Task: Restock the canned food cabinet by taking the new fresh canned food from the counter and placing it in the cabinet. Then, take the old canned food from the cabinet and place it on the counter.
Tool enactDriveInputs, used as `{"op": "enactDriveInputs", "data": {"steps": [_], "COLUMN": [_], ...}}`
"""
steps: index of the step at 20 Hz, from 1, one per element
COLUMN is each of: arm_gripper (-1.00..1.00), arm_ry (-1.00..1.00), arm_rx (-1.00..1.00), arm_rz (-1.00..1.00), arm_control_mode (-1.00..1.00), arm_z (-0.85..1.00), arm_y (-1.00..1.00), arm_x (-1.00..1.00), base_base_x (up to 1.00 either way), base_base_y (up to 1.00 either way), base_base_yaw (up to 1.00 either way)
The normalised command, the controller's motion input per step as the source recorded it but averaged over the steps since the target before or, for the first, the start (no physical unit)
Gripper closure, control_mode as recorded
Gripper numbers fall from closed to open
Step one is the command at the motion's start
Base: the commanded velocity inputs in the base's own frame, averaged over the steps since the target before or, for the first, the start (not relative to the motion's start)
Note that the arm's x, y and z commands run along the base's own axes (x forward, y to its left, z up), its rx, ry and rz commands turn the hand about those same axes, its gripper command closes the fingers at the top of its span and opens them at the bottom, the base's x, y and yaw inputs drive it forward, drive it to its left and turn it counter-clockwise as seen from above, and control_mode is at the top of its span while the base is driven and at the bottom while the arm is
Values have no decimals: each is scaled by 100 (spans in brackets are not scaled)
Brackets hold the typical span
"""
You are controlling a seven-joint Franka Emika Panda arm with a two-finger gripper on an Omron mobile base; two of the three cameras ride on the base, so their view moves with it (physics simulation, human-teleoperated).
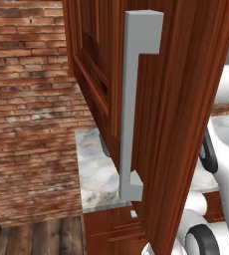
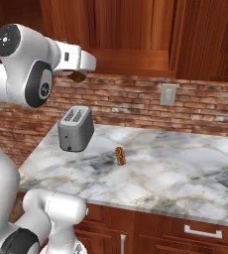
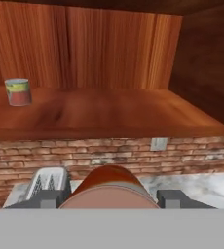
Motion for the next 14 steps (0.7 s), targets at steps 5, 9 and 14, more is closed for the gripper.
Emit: {"op": "enactDriveInputs", "data": {"steps": [5, 9, 14], "arm_gripper": [100, 100, 100], "arm_ry": [0, 0, 0], "arm_rx": [0, 0, 0], "arm_rz": [0, 0, 0], "arm_control_mode": [-100, -100, -100], "arm_z": [0, -1, -1], "arm_y": [-22, -28, -35], "arm_x": [87, 96, 95], "base_base_x": [0, 0, 0], "base_base_y": [0, 0, 0], "base_base_yaw": [0, 0, 0]}}
